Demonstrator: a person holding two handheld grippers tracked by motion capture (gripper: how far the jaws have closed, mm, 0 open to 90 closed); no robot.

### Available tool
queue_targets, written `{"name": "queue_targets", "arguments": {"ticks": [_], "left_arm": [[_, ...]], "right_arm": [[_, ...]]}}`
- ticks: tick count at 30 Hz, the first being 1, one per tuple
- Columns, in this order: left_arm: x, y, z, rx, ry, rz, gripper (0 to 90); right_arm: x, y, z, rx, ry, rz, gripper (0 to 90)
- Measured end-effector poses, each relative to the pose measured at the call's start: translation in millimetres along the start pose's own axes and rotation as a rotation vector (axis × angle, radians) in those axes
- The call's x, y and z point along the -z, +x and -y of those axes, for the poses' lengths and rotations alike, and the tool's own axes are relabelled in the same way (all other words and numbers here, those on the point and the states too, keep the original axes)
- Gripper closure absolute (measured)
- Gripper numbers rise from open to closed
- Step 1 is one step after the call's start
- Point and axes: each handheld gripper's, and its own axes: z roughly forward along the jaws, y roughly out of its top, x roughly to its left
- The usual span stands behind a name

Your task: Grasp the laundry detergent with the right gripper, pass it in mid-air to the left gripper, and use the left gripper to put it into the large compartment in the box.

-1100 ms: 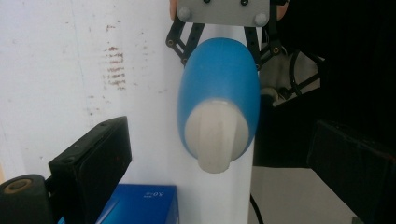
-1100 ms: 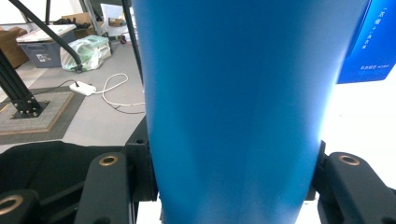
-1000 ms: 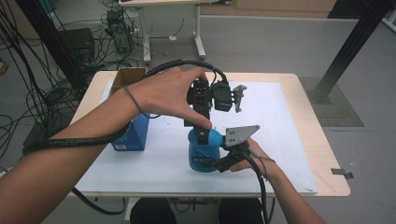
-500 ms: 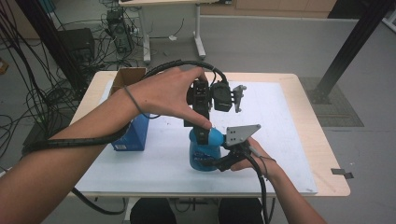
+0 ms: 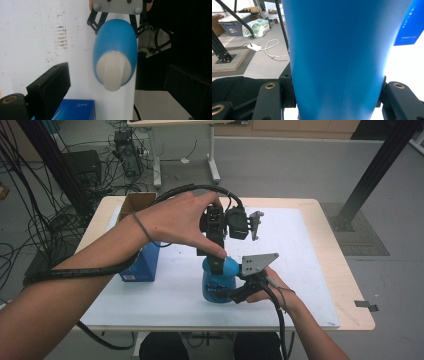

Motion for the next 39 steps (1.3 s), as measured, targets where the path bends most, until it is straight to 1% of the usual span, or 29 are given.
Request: {"name": "queue_targets", "arguments": {"ticks": [4, 7, 13, 20, 25, 28, 39], "left_arm": [[-0.1, 0.6, -0.3, 0.001, 0.001, 0.004, 6.9], [0.1, 0.6, 0.9, 0.005, -0.007, 0.005, 6.9], [0.3, 0.9, 2.3, 0.001, -0.021, 0.006, 6.7], [-0.5, 0.7, 1.3, -0.001, -0.018, 0.007, 6.7], [0.3, 0.2, 0.4, -0.010, -0.019, 0.009, 6.8], [0.2, 0.7, 0.2, -0.006, -0.016, 0.012, 6.8], [0.7, 0.7, 4.1, 0.002, -0.027, 0.013, 6.8]], "right_arm": [[-0.1, 0.2, -0.4, 0.003, 0.003, 0.002, 42.1], [0.1, 0.3, 0.0, 0.001, 0.000, 0.004, 42.1], [0.4, 0.4, -0.7, 0.004, 0.005, 0.004, 42.1], [0.5, 0.5, -0.6, 0.006, 0.004, 0.002, 42.1], [0.7, 0.6, 0.0, 0.002, 0.001, 0.004, 42.1], [0.8, 0.4, 0.6, 0.001, -0.002, 0.006, 42.1], [-0.1, 0.7, 0.2, -0.001, -0.001, 0.006, 42.1]]}}
